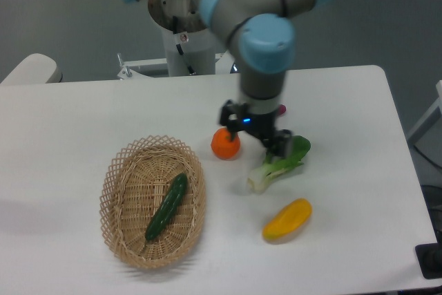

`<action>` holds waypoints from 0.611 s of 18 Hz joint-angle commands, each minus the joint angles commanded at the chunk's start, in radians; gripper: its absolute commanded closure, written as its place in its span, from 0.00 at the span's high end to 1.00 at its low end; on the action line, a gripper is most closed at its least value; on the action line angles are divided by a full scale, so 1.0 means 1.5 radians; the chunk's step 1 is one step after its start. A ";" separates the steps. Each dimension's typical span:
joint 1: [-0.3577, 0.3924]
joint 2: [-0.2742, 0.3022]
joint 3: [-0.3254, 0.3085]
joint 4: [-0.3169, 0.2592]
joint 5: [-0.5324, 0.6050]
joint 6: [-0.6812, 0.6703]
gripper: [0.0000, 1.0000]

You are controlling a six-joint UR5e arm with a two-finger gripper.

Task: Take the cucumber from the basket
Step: 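Move the open gripper from beside the bok choy over the basket, then lower the gripper onto the green cucumber in the basket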

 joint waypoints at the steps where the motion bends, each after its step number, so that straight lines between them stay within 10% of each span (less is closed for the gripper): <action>1: -0.034 -0.019 -0.002 0.027 0.002 -0.065 1.00; 11: -0.096 -0.103 0.000 0.131 0.001 -0.079 1.00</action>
